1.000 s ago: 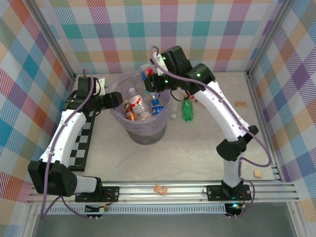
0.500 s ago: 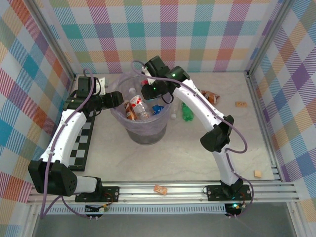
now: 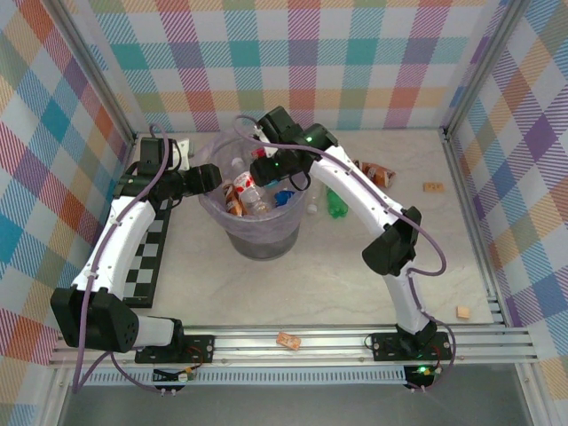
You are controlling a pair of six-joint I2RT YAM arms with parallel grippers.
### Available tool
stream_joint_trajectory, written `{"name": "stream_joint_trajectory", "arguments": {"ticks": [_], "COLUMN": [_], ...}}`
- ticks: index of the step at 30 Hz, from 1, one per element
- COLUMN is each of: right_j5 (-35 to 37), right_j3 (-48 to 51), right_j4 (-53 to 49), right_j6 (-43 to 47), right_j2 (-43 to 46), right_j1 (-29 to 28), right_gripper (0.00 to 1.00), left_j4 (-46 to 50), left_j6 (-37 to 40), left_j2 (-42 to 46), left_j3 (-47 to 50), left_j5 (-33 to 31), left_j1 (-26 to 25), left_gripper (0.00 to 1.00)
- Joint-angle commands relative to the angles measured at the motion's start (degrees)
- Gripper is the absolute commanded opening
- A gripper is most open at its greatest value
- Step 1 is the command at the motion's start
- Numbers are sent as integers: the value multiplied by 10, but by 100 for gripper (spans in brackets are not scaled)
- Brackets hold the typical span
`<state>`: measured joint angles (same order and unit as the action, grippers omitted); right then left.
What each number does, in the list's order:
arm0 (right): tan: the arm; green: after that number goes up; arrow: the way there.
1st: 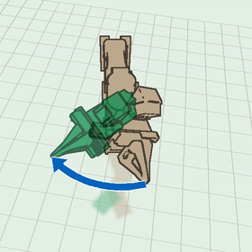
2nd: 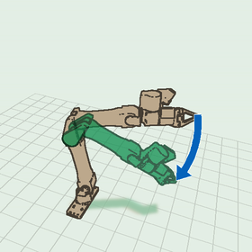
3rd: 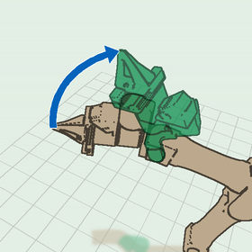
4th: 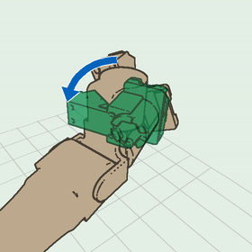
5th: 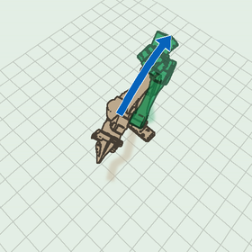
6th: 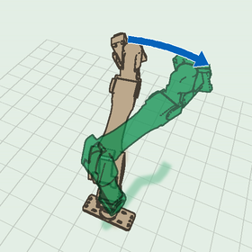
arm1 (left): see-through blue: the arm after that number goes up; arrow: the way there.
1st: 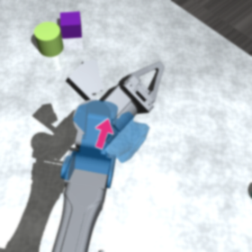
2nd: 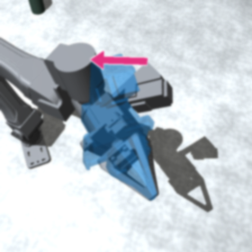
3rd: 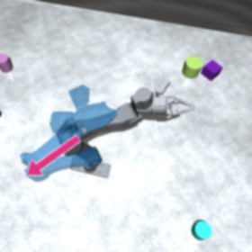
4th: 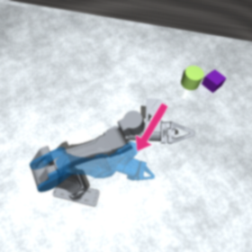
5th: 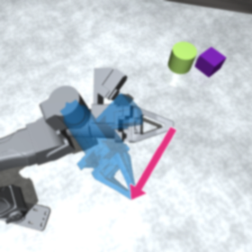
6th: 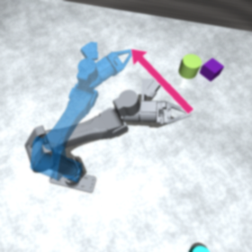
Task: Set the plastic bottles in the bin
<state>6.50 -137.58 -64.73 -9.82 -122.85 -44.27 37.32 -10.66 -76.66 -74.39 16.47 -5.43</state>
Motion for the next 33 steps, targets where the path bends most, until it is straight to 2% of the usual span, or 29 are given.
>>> {"name": "stream_joint_trajectory", "arguments": {"ticks": [1,9,17,24,33], "right_j5": [-26,-48,20,13,-60], "right_j3": [6,45,84,180,331], "right_j4": [-9,32,38,65,115], "right_j6": [-3,-6,20,8,-26], "right_j2": [55,135,201,273,326], "right_j1": [-3,-5,7,85,200], "right_gripper": [67,73,74,74,74], "left_j4": [15,15,17,16,17], "left_j6": [13,12,13,13,13], "left_j2": [-7,-7,-4,-5,-7], "left_j3": [8,8,8,8,8], "left_j5": [-9,-9,-11,-10,-10], "left_j1": [4,4,4,4,4], "left_gripper": [70,70,70,70,70]}}
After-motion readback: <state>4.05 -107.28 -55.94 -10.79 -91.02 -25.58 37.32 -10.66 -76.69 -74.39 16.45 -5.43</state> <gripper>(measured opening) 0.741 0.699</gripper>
